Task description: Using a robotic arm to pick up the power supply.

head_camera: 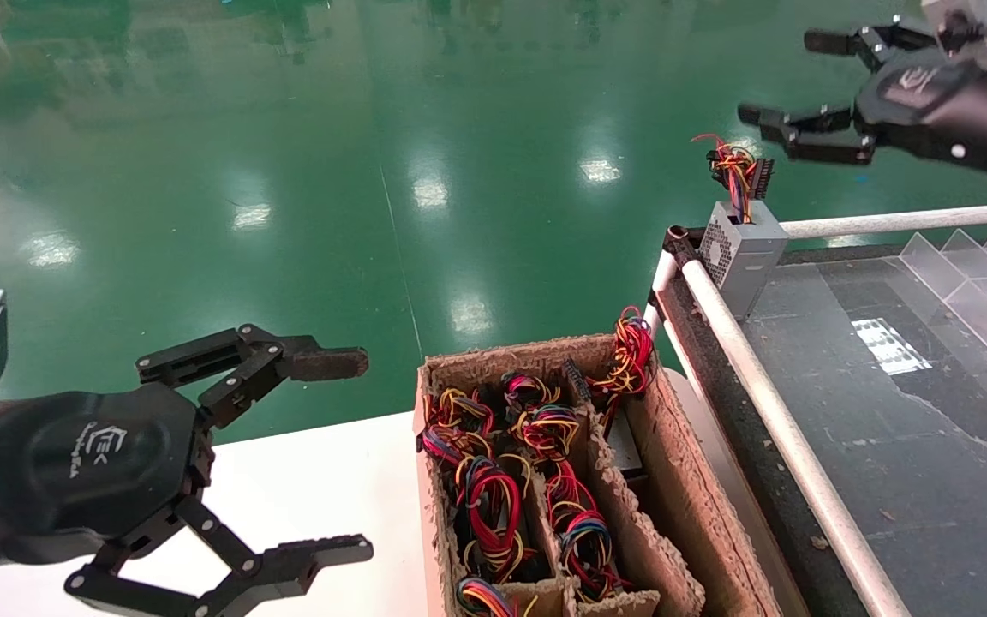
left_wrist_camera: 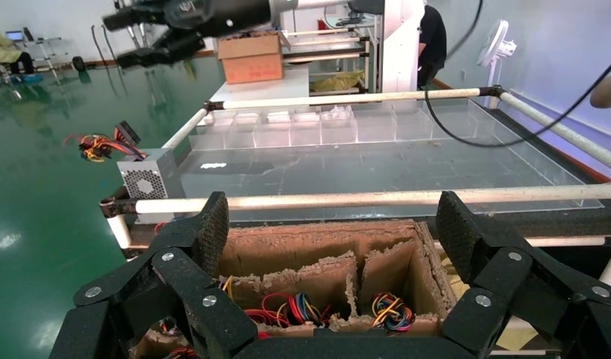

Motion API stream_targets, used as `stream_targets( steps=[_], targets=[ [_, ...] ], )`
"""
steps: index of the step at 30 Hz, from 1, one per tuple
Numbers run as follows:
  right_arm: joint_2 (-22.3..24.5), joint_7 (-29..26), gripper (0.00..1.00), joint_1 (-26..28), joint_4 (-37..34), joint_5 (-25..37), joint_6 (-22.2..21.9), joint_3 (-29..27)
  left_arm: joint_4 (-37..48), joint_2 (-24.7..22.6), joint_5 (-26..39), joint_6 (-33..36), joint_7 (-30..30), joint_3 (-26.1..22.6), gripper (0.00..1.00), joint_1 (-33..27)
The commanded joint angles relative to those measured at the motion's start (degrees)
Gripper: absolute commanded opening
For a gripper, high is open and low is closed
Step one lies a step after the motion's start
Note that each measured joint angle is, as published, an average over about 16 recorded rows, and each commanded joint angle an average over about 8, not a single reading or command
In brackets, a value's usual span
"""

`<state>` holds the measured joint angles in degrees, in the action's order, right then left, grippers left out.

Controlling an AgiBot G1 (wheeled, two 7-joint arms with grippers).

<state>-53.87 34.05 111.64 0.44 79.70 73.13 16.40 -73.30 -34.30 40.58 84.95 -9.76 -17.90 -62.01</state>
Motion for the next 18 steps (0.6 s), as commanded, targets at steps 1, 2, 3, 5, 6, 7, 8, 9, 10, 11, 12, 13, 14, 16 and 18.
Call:
stream_targets(
  steps=[1, 2, 3, 5, 6, 7, 8, 9, 10, 11, 12, 13, 14, 16, 18],
  targets=[
    [0.64, -1.51, 1.0, -1.69, 2.47, -1.28, 0.42, -0.01, 0.01, 0.0, 0.0, 0.0, 0.0, -0.01, 1.0, -0.01],
    [0.99, -2.35, 1.0, -2.63, 3.84, -1.99, 0.66, -0.02, 0.01, 0.0, 0.0, 0.01, 0.01, -0.01, 1.0, -0.01],
    [1.33, -3.17, 1.0, -3.54, 5.17, -2.67, 0.89, -0.03, 0.01, 0.0, 0.0, 0.01, 0.01, -0.01, 1.0, -0.01],
    [2.04, -4.85, 1.0, -5.42, 7.91, -4.09, 1.36, -0.04, 0.01, 0.0, -0.01, 0.01, 0.01, -0.02, 1.0, -0.01],
    [2.38, -5.66, 1.0, -6.33, 9.24, -4.78, 1.59, -0.05, 0.02, 0.0, -0.01, 0.01, 0.01, -0.02, 1.0, -0.01],
    [2.74, -6.5, 1.0, -7.27, 10.62, -5.49, 1.82, -0.06, 0.02, 0.0, -0.01, 0.01, 0.01, -0.02, 1.0, -0.01],
    [3.09, -7.34, 1.0, -8.21, 11.98, -6.2, 2.06, -0.06, 0.02, 0.0, -0.01, 0.0, 0.01, -0.02, 1.0, -0.01],
    [3.43, -8.16, 1.0, -9.12, 13.32, -6.89, 2.29, -0.07, 0.02, 0.0, -0.01, 0.0, 0.01, -0.03, 1.0, -0.02],
    [3.79, -9.0, 1.0, -10.06, 14.69, -7.6, 2.52, -0.08, 0.02, 0.0, -0.01, 0.0, 0.02, -0.03, 1.0, -0.02],
    [4.14, -9.84, 1.0, -11.0, 16.06, -8.31, 2.76, -0.08, 0.02, 0.01, -0.01, 0.0, 0.02, -0.03, 1.0, -0.02],
    [4.48, -10.65, 1.0, -11.9, 17.39, -8.99, 2.99, -0.09, 0.02, 0.01, -0.02, 0.0, 0.02, -0.03, 1.0, -0.02],
    [4.83, -11.49, 1.0, -12.84, 18.76, -9.71, 3.22, -0.1, 0.02, 0.01, -0.02, 0.0, 0.02, -0.03, 1.0, -0.02],
    [5.19, -12.33, 1.0, -13.78, 20.12, -10.41, 3.46, -0.1, 0.02, 0.01, -0.02, 0.0, 0.02, -0.04, 1.0, -0.02],
    [5.88, -13.99, 1.0, -15.63, 22.83, -11.81, 3.92, -0.12, 0.02, 0.01, -0.02, 0.0, 0.02, -0.04, 1.0, -0.02],
    [6.58, -15.64, 1.0, -17.48, 25.53, -13.21, 4.39, -0.13, 0.02, 0.01, -0.02, 0.0, 0.02, -0.04, 1.0, -0.02]
  ],
)
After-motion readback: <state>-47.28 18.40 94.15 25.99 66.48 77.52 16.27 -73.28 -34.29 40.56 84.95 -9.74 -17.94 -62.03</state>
